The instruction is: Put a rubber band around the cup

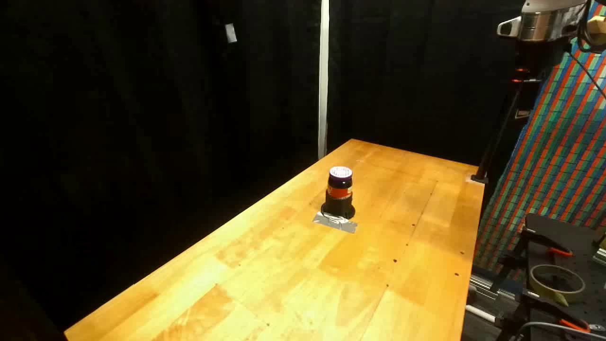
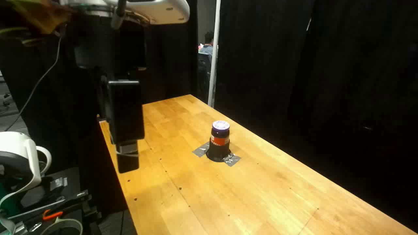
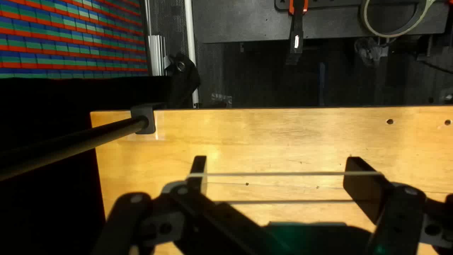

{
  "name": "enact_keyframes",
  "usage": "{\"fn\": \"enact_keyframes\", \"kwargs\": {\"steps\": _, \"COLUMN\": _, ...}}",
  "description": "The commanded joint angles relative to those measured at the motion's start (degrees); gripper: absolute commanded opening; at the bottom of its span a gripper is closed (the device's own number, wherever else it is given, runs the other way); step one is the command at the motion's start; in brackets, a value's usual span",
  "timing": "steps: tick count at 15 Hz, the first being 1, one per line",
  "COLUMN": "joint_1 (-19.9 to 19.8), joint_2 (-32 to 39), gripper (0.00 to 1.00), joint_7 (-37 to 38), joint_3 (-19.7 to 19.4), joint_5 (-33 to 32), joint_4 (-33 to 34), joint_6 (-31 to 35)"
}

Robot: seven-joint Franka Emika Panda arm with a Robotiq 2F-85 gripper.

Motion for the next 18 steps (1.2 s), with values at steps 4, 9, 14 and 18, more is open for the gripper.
{"fn": "enact_keyframes", "kwargs": {"steps": 4, "joint_1": 0.8, "joint_2": -0.1, "gripper": 1.0, "joint_7": 0.4, "joint_3": -0.7, "joint_5": -0.4, "joint_4": 0.4, "joint_6": -0.2}}
{"fn": "enact_keyframes", "kwargs": {"steps": 9, "joint_1": 3.0, "joint_2": 7.5, "gripper": 1.0, "joint_7": -0.8, "joint_3": -2.0, "joint_5": 1.9, "joint_4": 2.1, "joint_6": 12.7}}
{"fn": "enact_keyframes", "kwargs": {"steps": 14, "joint_1": 8.6, "joint_2": 24.5, "gripper": 1.0, "joint_7": -7.1, "joint_3": -3.4, "joint_5": 13.5, "joint_4": 10.8, "joint_6": 28.9}}
{"fn": "enact_keyframes", "kwargs": {"steps": 18, "joint_1": 11.0, "joint_2": 38.5, "gripper": 1.0, "joint_7": -15.2, "joint_3": -1.8, "joint_5": 26.6, "joint_4": 23.1, "joint_6": 29.2}}
